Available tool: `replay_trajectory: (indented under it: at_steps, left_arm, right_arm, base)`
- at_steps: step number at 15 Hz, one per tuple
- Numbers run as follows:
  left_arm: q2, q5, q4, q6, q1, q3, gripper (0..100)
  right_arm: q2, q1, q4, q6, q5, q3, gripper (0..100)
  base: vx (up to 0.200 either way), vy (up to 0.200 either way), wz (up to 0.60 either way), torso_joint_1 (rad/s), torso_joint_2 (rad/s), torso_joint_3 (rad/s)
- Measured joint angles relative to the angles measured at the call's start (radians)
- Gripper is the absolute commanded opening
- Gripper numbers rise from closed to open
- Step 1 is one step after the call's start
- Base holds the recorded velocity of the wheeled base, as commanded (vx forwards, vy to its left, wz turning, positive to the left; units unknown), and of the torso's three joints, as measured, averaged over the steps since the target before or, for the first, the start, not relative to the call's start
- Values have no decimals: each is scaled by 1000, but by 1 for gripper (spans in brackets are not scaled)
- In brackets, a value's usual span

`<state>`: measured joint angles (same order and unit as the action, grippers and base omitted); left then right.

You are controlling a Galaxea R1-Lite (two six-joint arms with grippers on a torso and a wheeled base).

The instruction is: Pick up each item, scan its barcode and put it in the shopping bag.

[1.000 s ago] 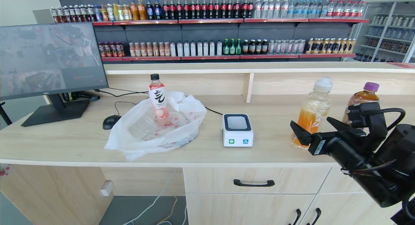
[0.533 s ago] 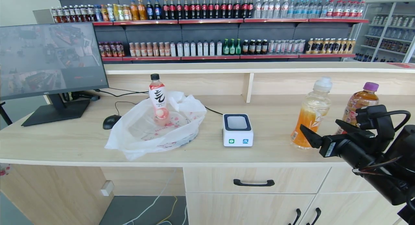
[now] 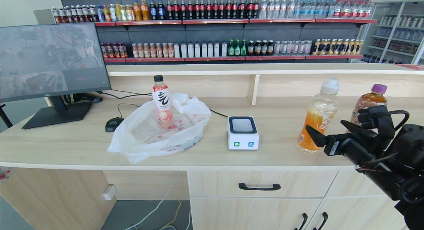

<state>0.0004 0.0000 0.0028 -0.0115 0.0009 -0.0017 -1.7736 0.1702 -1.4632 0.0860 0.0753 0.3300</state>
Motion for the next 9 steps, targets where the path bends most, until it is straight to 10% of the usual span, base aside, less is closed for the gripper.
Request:
replay_trajectory:
  at_steps: [4,9]
  left_arm:
    - [0,0,0,1,0,0,100]
    - [0,0,0,1,-1,0,100]
  right_arm:
    - [-9,1,-2,3,-1,-24,100]
    - [2,23,-7,1,-1,-54,100]
  base:
    - [0,-200,0,4,2,-1]
    - [0,0,0,0,0,0]
